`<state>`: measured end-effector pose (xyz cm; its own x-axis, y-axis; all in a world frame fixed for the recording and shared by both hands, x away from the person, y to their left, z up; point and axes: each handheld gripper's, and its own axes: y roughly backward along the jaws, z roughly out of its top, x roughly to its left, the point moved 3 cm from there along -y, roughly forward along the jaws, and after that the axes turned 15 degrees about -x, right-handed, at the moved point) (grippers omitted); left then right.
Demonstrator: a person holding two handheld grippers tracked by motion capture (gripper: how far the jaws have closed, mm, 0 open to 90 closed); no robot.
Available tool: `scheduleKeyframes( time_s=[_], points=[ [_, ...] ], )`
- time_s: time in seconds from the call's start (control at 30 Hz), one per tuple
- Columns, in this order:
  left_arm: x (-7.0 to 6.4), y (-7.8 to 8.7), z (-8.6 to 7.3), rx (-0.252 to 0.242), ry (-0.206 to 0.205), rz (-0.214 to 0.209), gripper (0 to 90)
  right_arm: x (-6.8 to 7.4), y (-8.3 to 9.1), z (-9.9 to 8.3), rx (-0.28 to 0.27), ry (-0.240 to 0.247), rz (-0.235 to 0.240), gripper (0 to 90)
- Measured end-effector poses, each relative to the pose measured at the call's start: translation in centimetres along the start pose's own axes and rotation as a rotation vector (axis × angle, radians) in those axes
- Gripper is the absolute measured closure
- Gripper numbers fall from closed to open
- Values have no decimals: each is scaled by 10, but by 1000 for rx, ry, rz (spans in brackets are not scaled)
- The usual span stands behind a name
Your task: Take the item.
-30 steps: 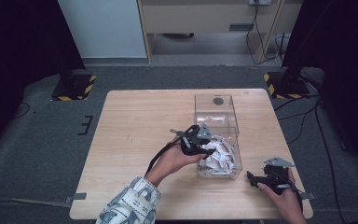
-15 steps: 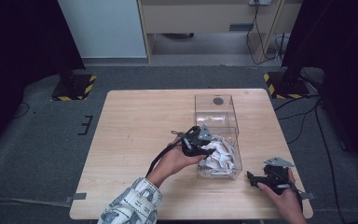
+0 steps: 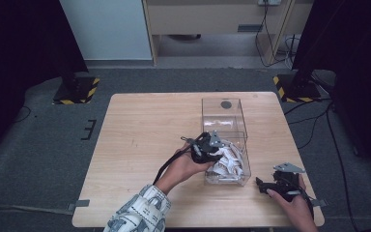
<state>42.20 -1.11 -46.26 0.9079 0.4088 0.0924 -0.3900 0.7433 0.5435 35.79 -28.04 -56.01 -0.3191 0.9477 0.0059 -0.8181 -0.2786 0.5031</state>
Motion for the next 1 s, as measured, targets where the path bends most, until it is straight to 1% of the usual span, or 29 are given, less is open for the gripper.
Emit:
scheduleKeyframes(
  time_s=[0.17,0.33,0.5,0.67,0.8,0.93,1.0],
  points=[
    [-1,0,1,1,5,-3,758,0,0,0,0,0,0,8],
    [0,-3,0,10,2,11,760,0,0,0,0,0,0,8],
    [0,-6,0,13,3,2,761,0,0,0,0,0,0,8],
    [2,-5,0,7,19,-10,873,0,0,0,0,0,0,8],
    [4,-1,4,-23,41,-8,897,0,0,0,0,0,0,8],
    [8,10,9,-80,69,-7,899,0,0,0,0,0,0,8],
    [10,15,11,-94,75,-5,899,0,0,0,0,0,0,8]
  ],
)
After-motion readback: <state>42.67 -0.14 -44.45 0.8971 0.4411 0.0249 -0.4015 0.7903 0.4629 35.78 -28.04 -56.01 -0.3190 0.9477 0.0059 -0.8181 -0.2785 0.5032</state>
